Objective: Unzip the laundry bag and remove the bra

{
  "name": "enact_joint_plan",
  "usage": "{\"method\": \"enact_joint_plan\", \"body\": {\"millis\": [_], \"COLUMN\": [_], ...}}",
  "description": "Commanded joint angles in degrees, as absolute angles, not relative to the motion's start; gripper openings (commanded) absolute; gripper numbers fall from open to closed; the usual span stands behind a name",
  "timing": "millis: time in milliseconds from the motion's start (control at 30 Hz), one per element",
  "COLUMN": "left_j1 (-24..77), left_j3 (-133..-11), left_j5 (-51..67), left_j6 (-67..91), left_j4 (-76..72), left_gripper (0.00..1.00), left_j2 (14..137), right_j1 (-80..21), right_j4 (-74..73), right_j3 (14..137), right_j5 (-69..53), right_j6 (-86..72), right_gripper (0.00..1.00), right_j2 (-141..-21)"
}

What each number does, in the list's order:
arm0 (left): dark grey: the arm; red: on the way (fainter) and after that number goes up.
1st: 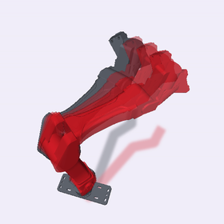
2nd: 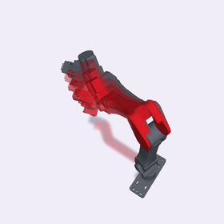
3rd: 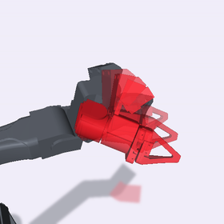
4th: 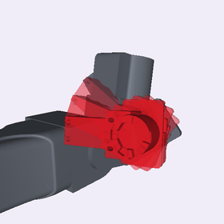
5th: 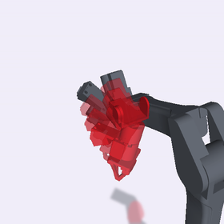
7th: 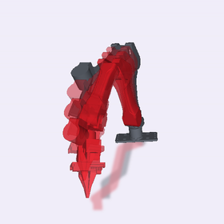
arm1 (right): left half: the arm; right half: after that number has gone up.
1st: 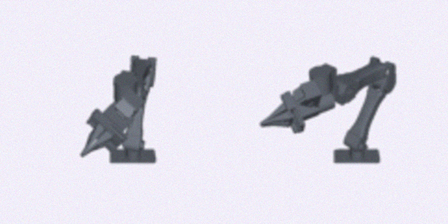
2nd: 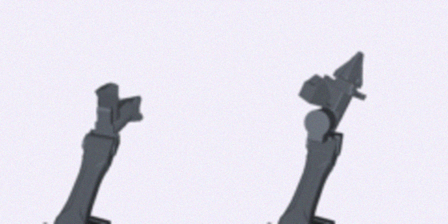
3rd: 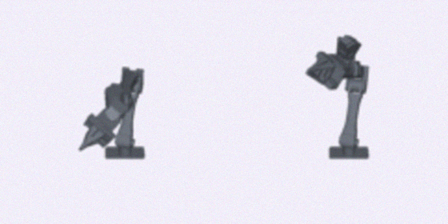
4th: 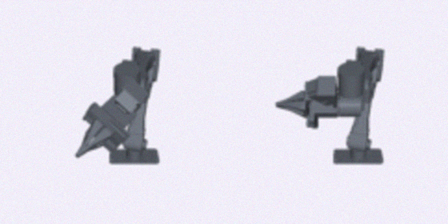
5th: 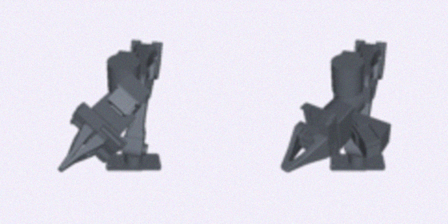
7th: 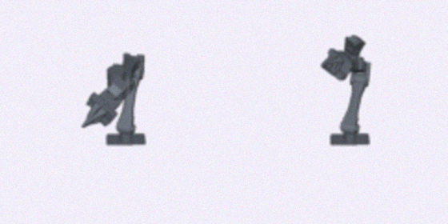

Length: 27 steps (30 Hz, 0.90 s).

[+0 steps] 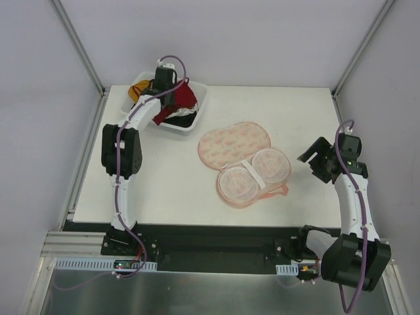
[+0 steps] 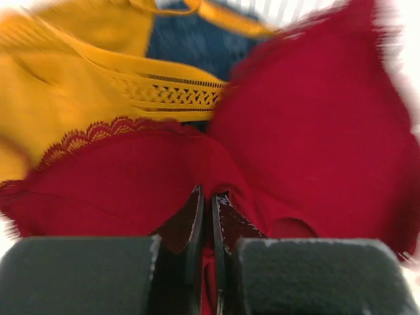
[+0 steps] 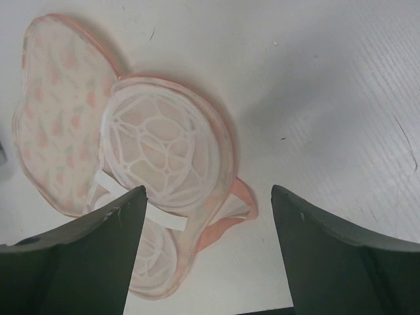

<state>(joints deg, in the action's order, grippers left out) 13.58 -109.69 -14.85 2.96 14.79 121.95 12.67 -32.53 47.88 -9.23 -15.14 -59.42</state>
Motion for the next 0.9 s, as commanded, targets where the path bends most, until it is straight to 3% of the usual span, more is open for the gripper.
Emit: {"method": "enact_joint_plan", "body": {"millis": [0, 333, 667, 867], "left_j1": [12.13, 11.87, 11.87, 11.87], "left_j3": [-105.92, -108.19, -126.2, -120.0], "left_j5": [-9.76, -9.4, -13.72, -8.53], "left_j6": [5.36, 4.92, -2.02, -3.25], "left_j4": [11.69, 12.21, 15.21, 15.21], "left_gripper": [0.0, 0.0, 0.0, 0.0], "left_j2": [125.68, 126.29, 136.05, 133.16], "right_j1": [13.01, 13.01, 13.01, 13.01], "right_j4": [-30.76, -29.97, -30.59, -30.5], "right_j3": [49.66, 49.83, 49.48, 49.92], "right_j5": [-8.97, -9.4, -9.23, -9.23], "right_j6": [-14.33, -14.41, -14.33, -14.5], "right_gripper": [0.8, 0.79, 0.79, 0.79], "right_j2": [-60.82, -62.32, -60.65, -61.35]}}
